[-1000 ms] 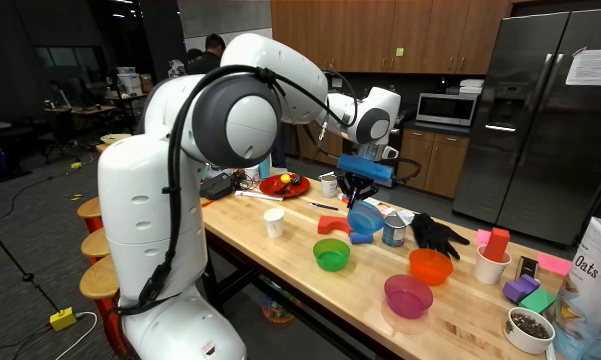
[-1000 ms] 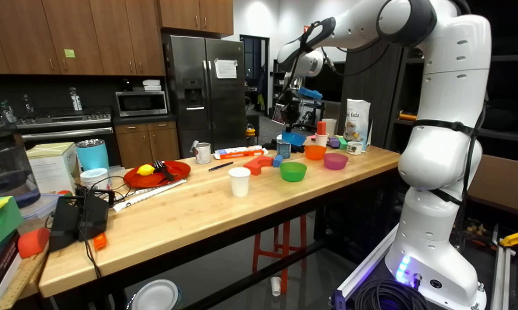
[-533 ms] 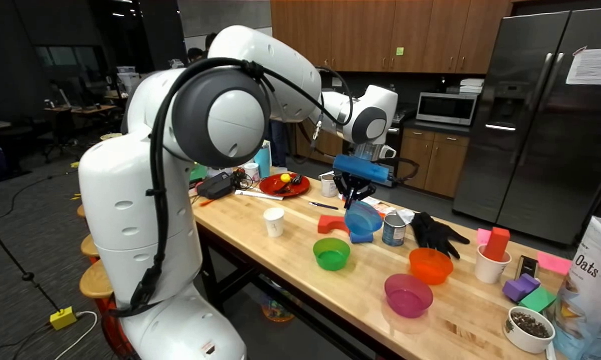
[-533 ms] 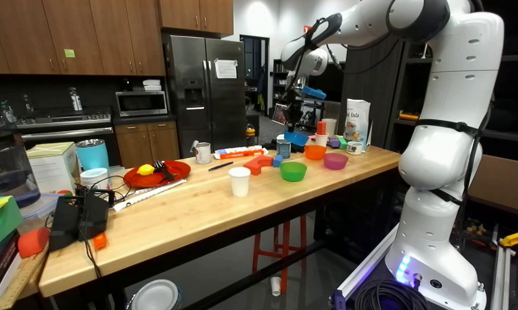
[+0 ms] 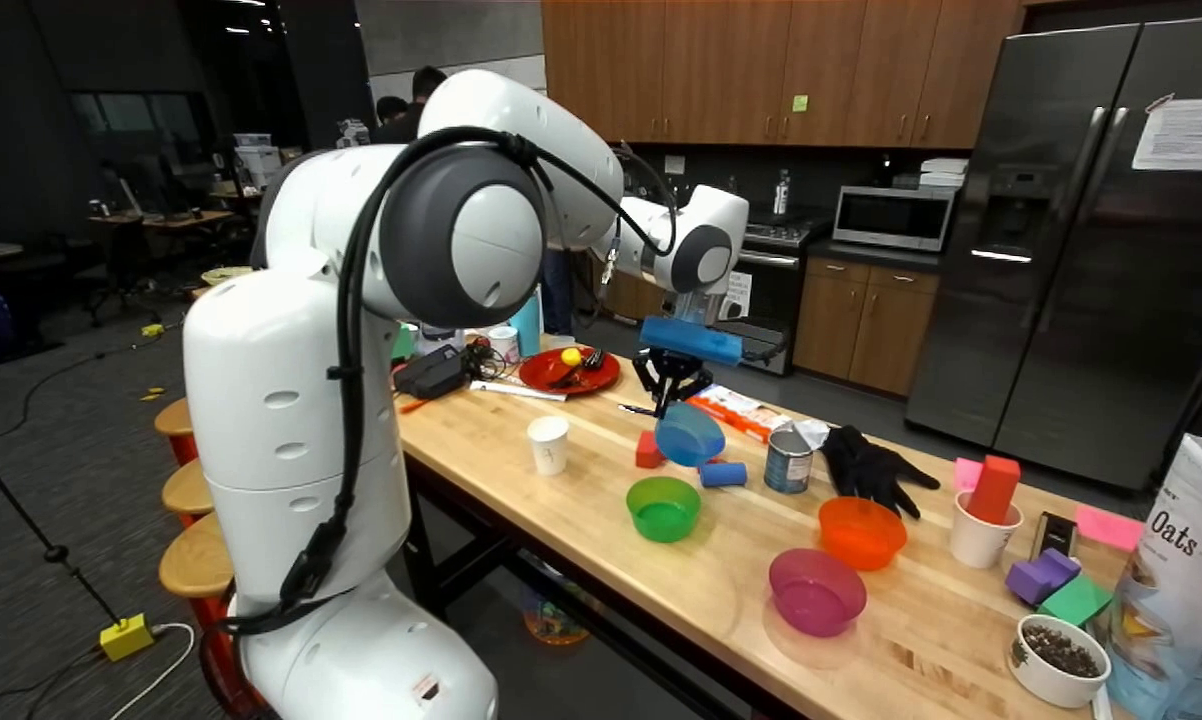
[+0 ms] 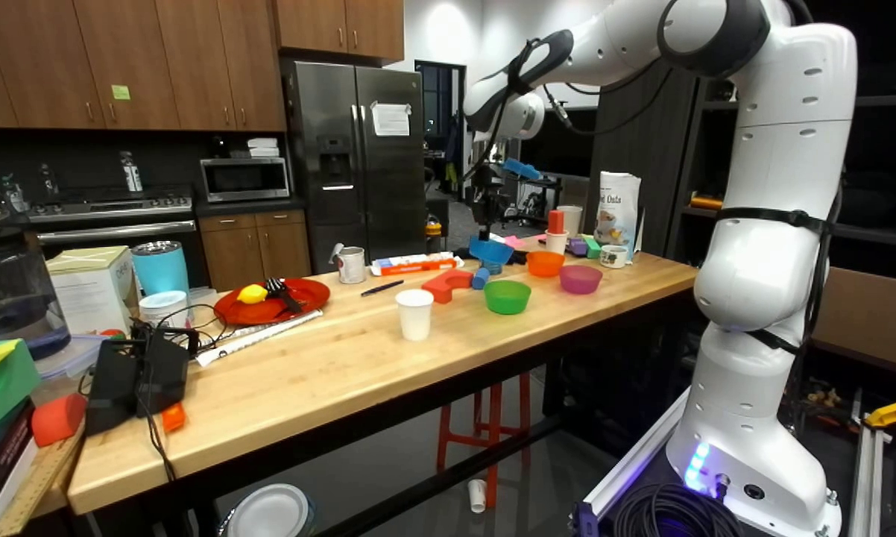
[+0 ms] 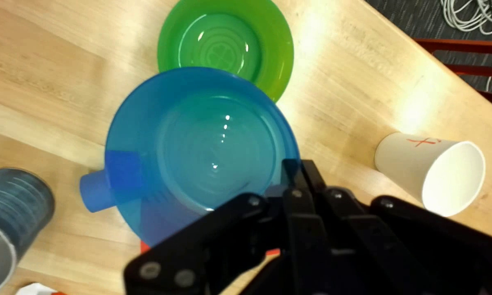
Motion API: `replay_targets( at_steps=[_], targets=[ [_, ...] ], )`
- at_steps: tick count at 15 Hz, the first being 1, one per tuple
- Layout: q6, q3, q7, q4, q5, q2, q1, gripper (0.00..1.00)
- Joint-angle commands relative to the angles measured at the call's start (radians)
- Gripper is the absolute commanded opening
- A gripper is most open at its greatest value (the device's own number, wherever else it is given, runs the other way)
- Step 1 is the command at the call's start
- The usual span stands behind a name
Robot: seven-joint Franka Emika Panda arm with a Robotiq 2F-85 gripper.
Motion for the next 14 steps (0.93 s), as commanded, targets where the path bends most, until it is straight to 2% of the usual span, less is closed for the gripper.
replay_targets(
  at_steps=[1,14],
  targets=[
    [-0.035,0.015,-0.018,-0.001,0.011,0.008,0.018,0.01],
    [-0.206,0.029,0.206,-0.085,-0.002,-0.092,0.048,0.01]
  ],
)
